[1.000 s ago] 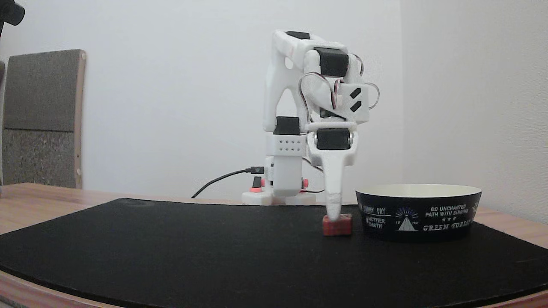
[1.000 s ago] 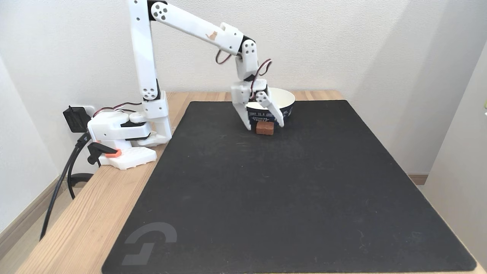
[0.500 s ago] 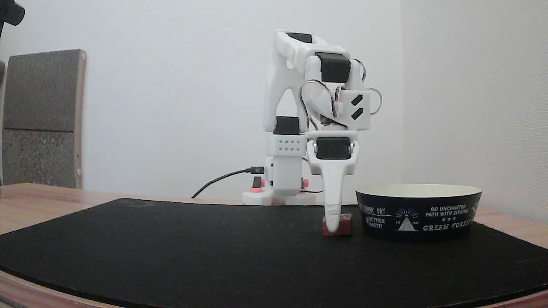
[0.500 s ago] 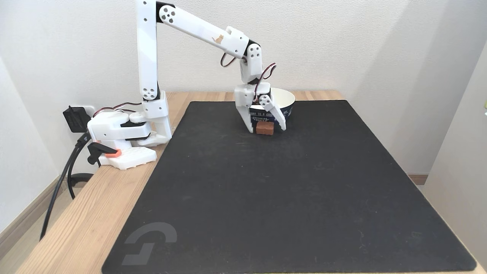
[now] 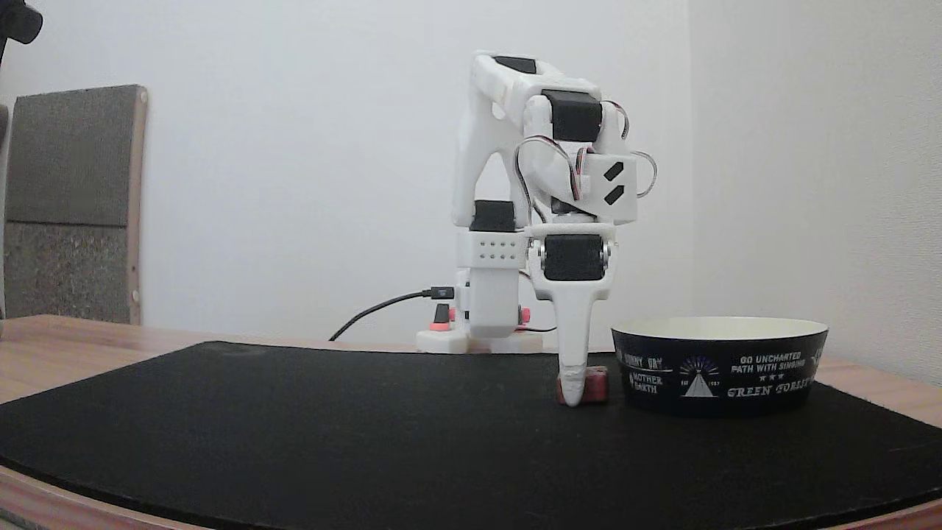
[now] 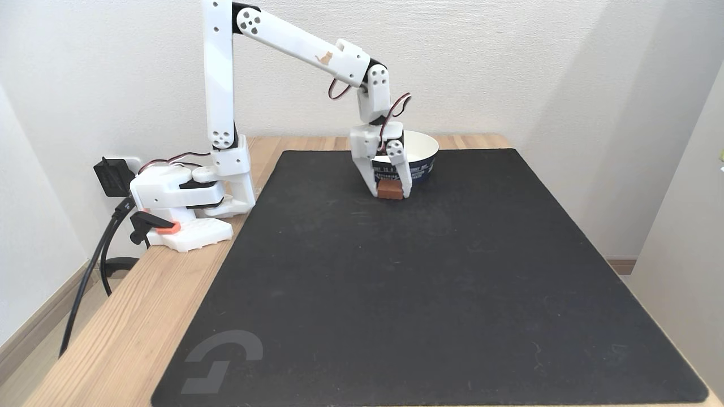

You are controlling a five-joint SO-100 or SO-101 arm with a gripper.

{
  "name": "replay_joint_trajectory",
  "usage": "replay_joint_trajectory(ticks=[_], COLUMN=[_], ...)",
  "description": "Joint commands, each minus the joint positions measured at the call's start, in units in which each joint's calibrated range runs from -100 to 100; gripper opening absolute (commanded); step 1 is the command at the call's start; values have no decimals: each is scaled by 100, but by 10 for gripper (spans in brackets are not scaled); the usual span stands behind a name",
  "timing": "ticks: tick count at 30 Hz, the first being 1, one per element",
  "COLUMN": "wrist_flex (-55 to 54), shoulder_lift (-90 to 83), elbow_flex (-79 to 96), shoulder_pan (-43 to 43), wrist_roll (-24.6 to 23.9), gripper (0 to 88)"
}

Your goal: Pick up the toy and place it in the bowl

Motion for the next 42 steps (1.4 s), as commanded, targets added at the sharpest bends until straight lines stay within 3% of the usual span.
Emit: replay_joint_trajectory(ticks=[1,7,19,35,42], wrist_flex=[-114,-114,106,1216,462], shoulder_lift=[14,-78,-962,-2896,-2721], elbow_flex=[-145,-136,-289,-1442,-1154], shoulder_pan=[-33,34,352,-426,-459], wrist_roll=[-6,31,46,46,224], gripper=[178,124,118,118,120])
